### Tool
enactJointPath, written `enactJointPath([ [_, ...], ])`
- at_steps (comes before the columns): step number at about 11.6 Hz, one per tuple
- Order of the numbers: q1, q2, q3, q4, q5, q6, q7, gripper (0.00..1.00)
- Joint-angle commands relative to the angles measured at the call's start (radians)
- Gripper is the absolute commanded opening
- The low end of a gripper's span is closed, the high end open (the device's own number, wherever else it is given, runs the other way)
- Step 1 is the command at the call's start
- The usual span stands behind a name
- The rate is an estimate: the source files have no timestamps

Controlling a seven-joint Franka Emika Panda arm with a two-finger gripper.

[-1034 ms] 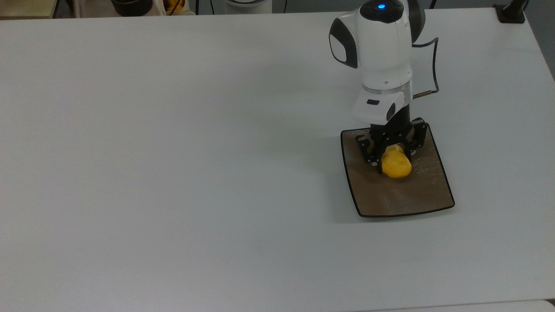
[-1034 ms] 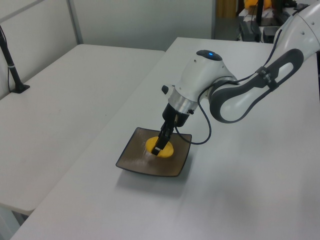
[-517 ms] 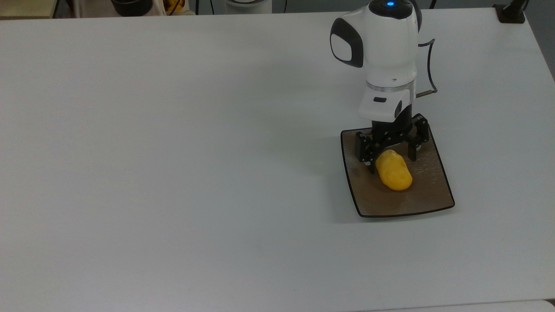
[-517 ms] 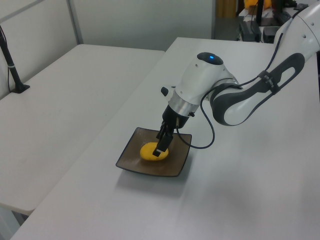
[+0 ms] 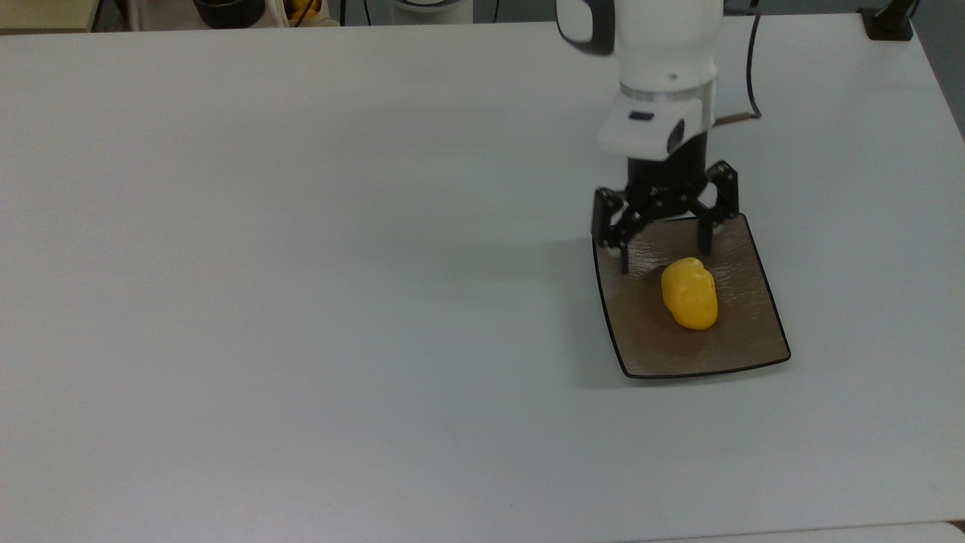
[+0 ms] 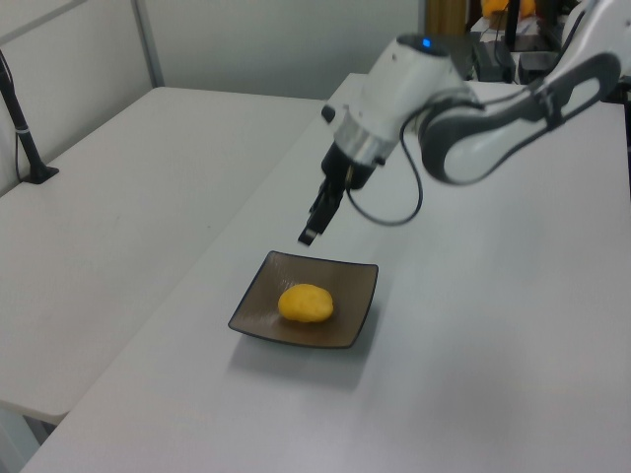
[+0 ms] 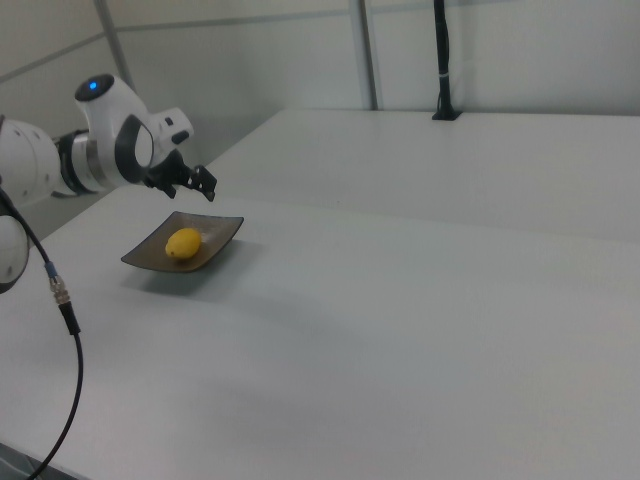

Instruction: Put potatoes on a ceramic plate

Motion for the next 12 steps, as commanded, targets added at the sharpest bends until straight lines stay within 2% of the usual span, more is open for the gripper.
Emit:
enactJointPath([
  [1, -0.045, -0.216, -0.007, -0.055, -0.003, -0.339, 0.025, 1.0],
  [5, -0.119, -0.372, -0.007, -0.055, 0.026, -0.683, 0.025, 1.0],
  [7, -0.18, -0.443, -0.012, -0.056, 0.084, -0.838, 0.025, 1.0],
  [10, -0.237, -0.523, -0.015, -0.108, 0.111, -0.914, 0.019, 1.0],
  [12, -0.23, -0.551, -0.052, -0.151, 0.111, -0.902, -0.027, 1.0],
])
